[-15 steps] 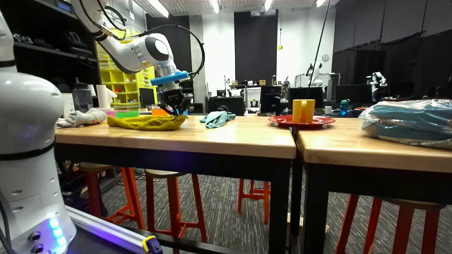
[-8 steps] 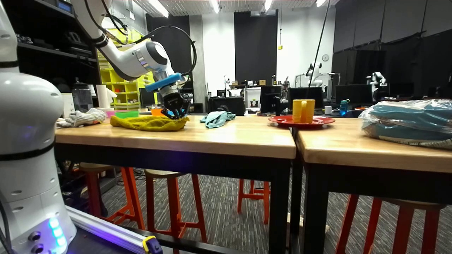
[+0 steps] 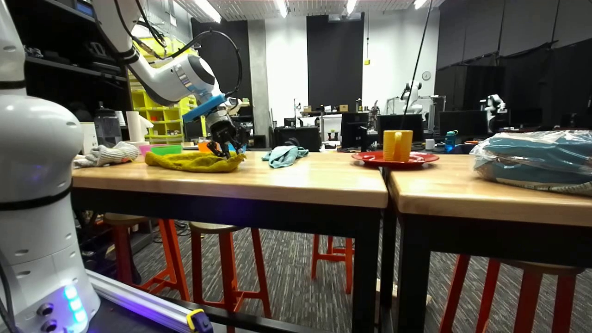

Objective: Unfold the yellow cloth and move it to the left.

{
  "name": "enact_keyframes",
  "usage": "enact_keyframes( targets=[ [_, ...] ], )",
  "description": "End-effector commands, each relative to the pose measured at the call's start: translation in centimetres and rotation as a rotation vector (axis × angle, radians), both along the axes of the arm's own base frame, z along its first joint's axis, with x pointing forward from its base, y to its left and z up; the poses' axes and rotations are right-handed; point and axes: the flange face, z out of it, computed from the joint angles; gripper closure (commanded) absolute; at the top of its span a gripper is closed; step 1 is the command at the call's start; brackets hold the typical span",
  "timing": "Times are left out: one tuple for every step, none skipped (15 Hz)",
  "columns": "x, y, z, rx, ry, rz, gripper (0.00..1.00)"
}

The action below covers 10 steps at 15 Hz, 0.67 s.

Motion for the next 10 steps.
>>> enact_keyframes(
  targets=[
    [0.4,-0.9,1.5,0.011,-0.030,-0.035,0.33],
    [0.5,-1.3,1.9,0.008,-0.037,-0.044,0.27],
    [0.6,-1.6,2.3,0.009,-0.047,-0.051,0.20],
    [0.6,-1.8,2.5,0.020,-0.056,-0.057,0.12],
    [0.7,-1.9,2.8,0.041,-0.068,-0.057,0.06],
    [0.8,-1.9,3.0,0.068,-0.079,-0.061,0.01],
    [0.9,-1.7,3.3,0.094,-0.093,-0.066,0.16],
    [1.0,-1.3,3.8,0.113,-0.110,-0.068,0.25],
    [1.0,-0.9,4.2,0.131,-0.126,-0.069,0.28],
    [1.0,-0.4,4.8,0.153,-0.139,-0.070,0.31]
  ],
)
